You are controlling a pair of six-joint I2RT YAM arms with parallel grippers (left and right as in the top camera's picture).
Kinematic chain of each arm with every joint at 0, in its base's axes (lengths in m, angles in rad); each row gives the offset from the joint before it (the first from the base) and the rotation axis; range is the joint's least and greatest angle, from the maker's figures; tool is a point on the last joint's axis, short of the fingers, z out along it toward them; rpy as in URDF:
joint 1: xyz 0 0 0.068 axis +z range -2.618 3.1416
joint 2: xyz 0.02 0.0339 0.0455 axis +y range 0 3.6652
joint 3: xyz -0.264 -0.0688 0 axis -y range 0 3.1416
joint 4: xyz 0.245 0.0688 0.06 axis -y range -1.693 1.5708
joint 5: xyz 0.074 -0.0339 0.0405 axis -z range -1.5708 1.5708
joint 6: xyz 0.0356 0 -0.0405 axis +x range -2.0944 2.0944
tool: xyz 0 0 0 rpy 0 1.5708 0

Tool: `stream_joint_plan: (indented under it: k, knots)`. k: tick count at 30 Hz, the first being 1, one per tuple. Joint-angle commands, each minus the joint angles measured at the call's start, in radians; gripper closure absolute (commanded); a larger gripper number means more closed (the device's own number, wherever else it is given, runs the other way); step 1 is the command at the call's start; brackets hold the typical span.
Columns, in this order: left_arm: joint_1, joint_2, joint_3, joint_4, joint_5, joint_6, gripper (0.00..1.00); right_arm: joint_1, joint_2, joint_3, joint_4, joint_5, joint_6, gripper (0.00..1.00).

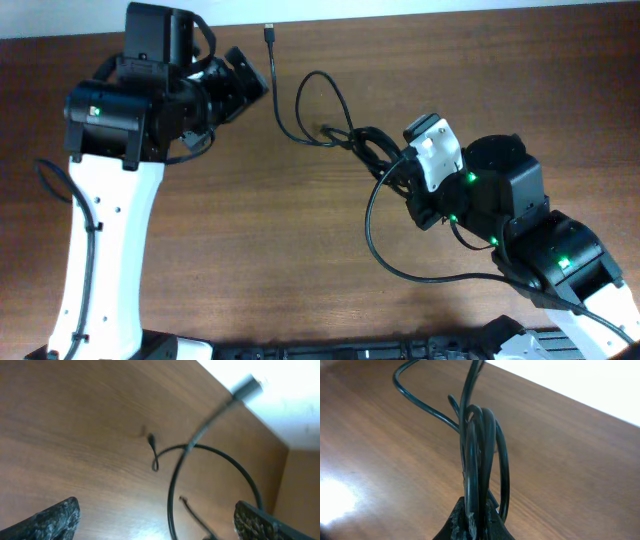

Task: Untangle cables

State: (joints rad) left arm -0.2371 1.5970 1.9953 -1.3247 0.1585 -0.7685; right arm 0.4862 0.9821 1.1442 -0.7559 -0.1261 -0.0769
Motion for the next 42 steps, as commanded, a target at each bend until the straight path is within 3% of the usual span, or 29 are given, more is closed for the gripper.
stream_joint_plan:
  k: [1, 7, 10, 20, 30, 42]
  knots:
    - [-0.05, 0.005, 0.017, -0.009, 0.11, 0.195, 0.01, 0.005, -0.009, 0.013, 0.011, 0.165, -0.049, 0.96]
    - [-0.158, 0.007, 0.016, -0.011, 0.111, 0.17, 0.01, 0.005, -0.009, 0.013, 0.041, 0.262, 0.029, 0.96]
    - [-0.203, 0.01, 0.015, 0.006, 0.108, 0.067, 0.01, 0.005, -0.009, 0.013, 0.064, 0.262, 0.094, 0.96]
    - [-0.28, 0.092, 0.015, 0.048, 0.105, -0.277, 0.01, 0.005, -0.023, 0.013, 0.082, 0.241, 0.119, 0.96]
    - [-0.356, 0.141, 0.015, 0.208, 0.107, -0.308, 0.01, 0.005, -0.027, 0.013, 0.042, 0.23, 0.119, 0.96]
    - [-0.365, 0.171, 0.015, 0.225, 0.096, -0.345, 0.01, 0.005, -0.029, 0.014, 0.066, 0.182, 0.12, 0.96]
